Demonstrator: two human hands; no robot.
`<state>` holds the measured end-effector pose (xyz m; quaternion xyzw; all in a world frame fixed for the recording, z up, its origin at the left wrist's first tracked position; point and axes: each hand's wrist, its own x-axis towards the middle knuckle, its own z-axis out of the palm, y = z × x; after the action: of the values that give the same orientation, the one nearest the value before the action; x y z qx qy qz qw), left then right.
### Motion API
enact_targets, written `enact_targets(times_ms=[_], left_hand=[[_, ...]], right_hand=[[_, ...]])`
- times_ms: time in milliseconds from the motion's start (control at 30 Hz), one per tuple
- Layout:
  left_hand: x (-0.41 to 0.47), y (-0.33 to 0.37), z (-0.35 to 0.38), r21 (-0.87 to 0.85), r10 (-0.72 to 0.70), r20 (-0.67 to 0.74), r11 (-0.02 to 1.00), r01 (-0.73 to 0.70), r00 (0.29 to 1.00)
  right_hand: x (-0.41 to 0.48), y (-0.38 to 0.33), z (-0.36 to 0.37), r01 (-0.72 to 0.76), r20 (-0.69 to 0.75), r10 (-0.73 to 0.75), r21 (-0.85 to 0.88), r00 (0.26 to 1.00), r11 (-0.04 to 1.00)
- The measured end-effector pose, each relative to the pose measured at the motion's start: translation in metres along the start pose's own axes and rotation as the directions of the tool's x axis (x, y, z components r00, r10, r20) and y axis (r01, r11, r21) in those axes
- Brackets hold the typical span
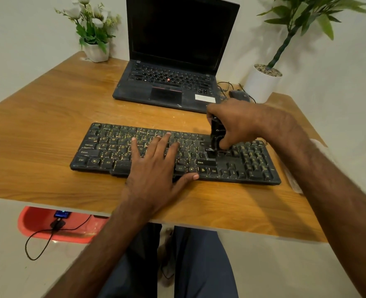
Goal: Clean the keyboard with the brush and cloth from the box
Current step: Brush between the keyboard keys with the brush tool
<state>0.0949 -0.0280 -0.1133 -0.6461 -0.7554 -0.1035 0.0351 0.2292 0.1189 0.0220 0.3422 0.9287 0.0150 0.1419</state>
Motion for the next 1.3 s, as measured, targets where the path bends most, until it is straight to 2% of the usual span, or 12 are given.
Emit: enact_targets(times_ms=[67,200,333,400,500,567,667,733,900,1067,1200,1300], left_hand=[[0.000,0.001,0.000,0.007,0.000,0.003,1.000,0.000,1.000],[0.000,0.001,0.001,0.004,-0.002,-0.005,1.000,0.002,1.000],[0.000,0.001,0.001,0.009,0.005,-0.008,1.000,-0.005,1.000],[0.001,0.001,0.002,0.012,0.004,-0.002,1.000,-0.004,1.000],[0.001,0.000,0.002,0.014,-0.004,-0.011,1.000,0.005,1.000],[0.000,0.000,0.003,0.014,-0.001,-0.008,1.000,0.001,1.000],[0.000,0.000,0.002,0.003,0.005,-0.014,1.000,-0.005,1.000],[0.000,0.000,0.002,-0.003,0.005,-0.014,1.000,-0.005,1.000],[-0.001,0.001,0.001,0.006,-0.003,-0.020,1.000,0.003,1.000],[0.000,0.000,0.002,-0.014,0.003,-0.021,1.000,-0.004,1.000],[0.000,0.001,0.003,-0.011,-0.004,-0.026,1.000,0.004,1.000],[0.000,0.000,0.004,-0.010,-0.001,-0.030,1.000,0.001,1.000]], right_hand=[[0.000,0.002,-0.004,-0.018,-0.024,0.017,-0.054,1.000,0.998],[0.006,-0.008,0.004,0.107,-0.138,-0.095,0.088,0.986,0.990],[0.011,-0.008,0.004,0.025,-0.076,-0.033,-0.112,0.997,0.993],[0.010,-0.002,-0.002,-0.005,-0.105,-0.016,-0.203,0.994,0.979],[0.010,-0.003,-0.002,0.093,-0.166,-0.093,-0.007,0.982,0.996],[0.010,-0.009,0.003,0.144,-0.137,-0.132,0.078,0.982,0.987],[0.013,-0.007,0.003,0.058,-0.071,-0.061,-0.037,0.996,0.998],[0.014,0.000,0.002,0.007,-0.120,-0.024,-0.138,0.992,0.990],[0.024,0.001,0.014,0.145,-0.278,-0.108,0.116,0.954,0.983],[0.030,0.009,0.025,0.044,-0.393,-0.050,-0.023,0.918,0.999],[0.018,0.010,0.024,0.159,-0.355,-0.106,0.122,0.929,0.980],[0.014,0.005,0.022,0.174,-0.272,-0.132,0.138,0.953,0.975]])
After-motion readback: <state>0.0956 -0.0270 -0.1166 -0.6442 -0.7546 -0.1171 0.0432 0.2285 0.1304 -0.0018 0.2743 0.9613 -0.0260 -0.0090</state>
